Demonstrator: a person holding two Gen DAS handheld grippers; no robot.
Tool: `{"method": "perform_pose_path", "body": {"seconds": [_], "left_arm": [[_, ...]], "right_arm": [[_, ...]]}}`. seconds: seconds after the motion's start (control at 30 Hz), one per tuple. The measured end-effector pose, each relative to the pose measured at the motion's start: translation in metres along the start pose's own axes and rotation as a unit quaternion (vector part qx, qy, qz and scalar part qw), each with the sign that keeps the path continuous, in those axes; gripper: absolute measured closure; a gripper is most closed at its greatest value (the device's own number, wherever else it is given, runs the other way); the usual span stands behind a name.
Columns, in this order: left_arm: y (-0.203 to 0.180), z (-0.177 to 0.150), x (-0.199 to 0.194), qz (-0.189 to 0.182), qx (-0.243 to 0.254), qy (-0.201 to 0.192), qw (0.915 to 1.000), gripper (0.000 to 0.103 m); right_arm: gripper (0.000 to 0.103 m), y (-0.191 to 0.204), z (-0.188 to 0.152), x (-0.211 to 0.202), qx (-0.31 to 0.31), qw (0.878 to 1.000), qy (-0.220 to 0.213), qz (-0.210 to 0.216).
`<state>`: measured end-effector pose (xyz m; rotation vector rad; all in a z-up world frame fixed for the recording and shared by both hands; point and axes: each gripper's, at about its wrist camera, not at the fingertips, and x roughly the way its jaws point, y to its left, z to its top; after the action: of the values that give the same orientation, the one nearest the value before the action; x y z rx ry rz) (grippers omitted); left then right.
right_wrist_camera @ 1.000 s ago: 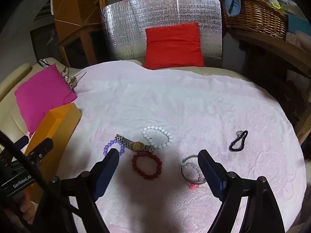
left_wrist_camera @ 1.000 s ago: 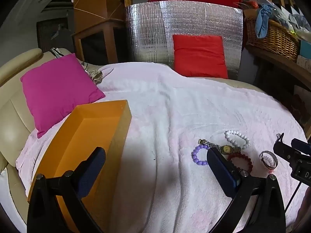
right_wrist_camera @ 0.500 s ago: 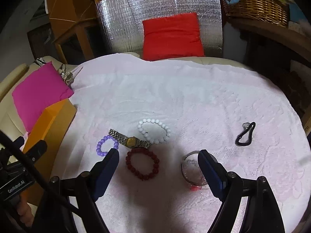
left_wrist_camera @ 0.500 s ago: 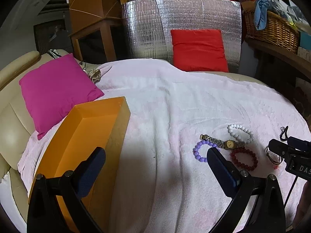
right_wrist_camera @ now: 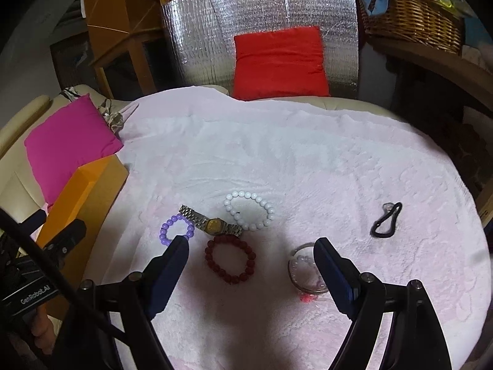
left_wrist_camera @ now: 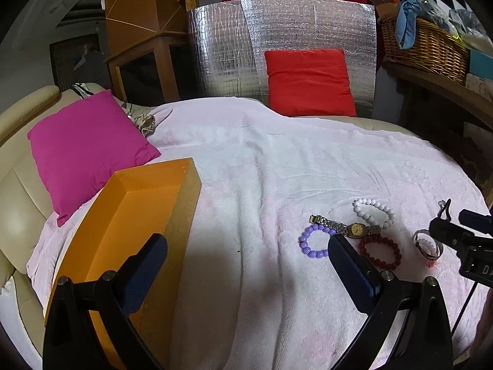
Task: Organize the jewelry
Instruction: 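Move both tools toward the jewelry on the sheet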
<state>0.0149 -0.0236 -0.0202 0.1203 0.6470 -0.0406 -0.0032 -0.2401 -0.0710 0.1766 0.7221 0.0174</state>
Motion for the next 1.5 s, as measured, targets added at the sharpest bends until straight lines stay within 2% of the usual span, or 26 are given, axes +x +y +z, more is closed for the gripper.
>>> {"method": "perform_pose_path", "body": {"seconds": [0.3,1.0,1.5], "left_arm": [[-0.005,-0.001,-0.001,0.001,0.007,0.001,1.0000,0.000],[-0.009,-0.002,0.000,-0.004,0.011,0.007,0.9999,0.000],[-0.005,-0.006,0.014,0.008,0.015,0.022,0.9996,0.000]], "right_arm": [[0.017,-0.009,-0.001,-0.006,0.004,1.000,-0.002,-0.016],[0.017,-0.007,-0.001,-0.001,0.005,1.000,0.003,-0.009],[0.017,-0.009,0.001,0.039,0.024,0.999,0.033,0.004]]}}
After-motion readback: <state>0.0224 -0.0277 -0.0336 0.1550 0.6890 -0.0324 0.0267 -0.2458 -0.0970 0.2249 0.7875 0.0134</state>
